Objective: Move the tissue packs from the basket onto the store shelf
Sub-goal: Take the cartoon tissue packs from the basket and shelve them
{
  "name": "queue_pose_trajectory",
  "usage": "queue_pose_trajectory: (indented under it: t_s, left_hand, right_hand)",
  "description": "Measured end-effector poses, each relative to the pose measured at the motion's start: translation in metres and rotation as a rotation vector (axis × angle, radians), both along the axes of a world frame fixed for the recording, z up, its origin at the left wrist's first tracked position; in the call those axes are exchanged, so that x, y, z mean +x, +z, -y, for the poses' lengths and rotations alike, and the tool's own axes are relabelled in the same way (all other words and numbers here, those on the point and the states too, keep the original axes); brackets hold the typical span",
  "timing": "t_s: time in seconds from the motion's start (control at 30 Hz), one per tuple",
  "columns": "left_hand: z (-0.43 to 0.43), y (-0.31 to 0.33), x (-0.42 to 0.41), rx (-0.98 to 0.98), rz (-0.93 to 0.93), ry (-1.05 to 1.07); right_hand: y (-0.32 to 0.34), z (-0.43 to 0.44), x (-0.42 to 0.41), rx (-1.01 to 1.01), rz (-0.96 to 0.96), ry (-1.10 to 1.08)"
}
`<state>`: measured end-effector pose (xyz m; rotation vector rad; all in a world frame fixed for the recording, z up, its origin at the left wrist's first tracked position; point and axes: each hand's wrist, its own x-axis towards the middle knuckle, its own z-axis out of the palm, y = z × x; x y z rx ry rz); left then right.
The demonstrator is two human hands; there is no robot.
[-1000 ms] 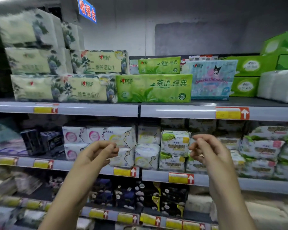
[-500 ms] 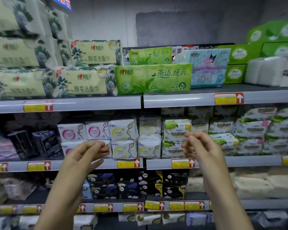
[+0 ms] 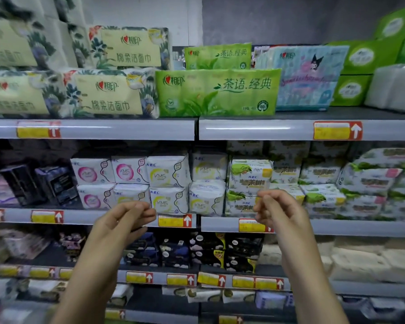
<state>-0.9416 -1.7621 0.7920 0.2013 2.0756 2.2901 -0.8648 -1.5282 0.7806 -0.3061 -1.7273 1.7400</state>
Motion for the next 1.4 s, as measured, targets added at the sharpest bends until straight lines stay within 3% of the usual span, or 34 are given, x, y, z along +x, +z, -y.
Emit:
queue_pose_trajectory:
  t_s: [0.5,0.87,1.4]
  left_hand:
    - [0.005,-0.063,-0.019,-0.011,0.214,0.021]
    - [0.017,-0.105,-0.025,-0.044,0.306,0.069]
    - [0.041,-0.231,-0.031,-0.210,0.525,0.066]
  right_hand:
    - [-0.074,0.008,-0.031,-0.116,0.284,0.039]
    - [-0.115,0.020,-0.035,-0.071,0.427,0.095]
    - [-0.255,0.053,-0.045,-0.140,0.716,0.134]
